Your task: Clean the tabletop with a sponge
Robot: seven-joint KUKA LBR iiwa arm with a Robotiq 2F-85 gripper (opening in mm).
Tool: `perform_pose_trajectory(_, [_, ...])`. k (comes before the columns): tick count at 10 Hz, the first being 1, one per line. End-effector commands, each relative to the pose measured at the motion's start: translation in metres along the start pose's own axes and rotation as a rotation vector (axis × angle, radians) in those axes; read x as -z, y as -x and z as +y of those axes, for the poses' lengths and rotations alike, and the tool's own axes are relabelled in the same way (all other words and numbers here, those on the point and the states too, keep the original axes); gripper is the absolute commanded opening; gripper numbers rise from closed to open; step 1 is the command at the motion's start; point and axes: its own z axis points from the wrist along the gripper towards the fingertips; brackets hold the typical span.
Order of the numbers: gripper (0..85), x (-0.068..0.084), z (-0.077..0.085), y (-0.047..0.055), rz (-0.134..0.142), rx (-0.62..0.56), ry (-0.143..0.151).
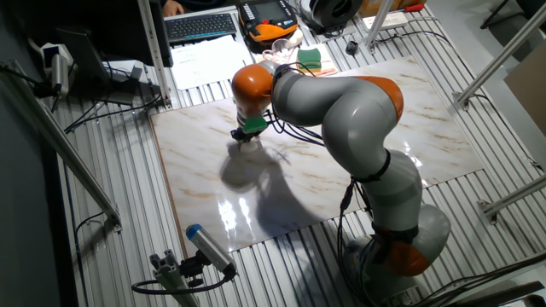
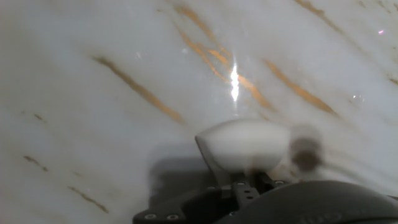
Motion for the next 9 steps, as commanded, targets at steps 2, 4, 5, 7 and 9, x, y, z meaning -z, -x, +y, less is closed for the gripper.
perform_pose_trajectory(2, [0.0,0.002,-0.007,0.004,0.004,0.009,0.002])
perform_pose_trajectory(4, [0.0,-0.001,-0.009,0.004,0.004,0.014,0.002])
perform_pose_trajectory(5, [0.0,-0.003,-0.011,0.004,0.005,0.017,0.004])
perform_pose_trajectory(7, [0.0,-0.004,-0.015,0.002,0.01,0.028,0.011])
perform_pose_trajectory(9, [0.0,0.001,-0.013,-0.008,0.017,0.021,0.01])
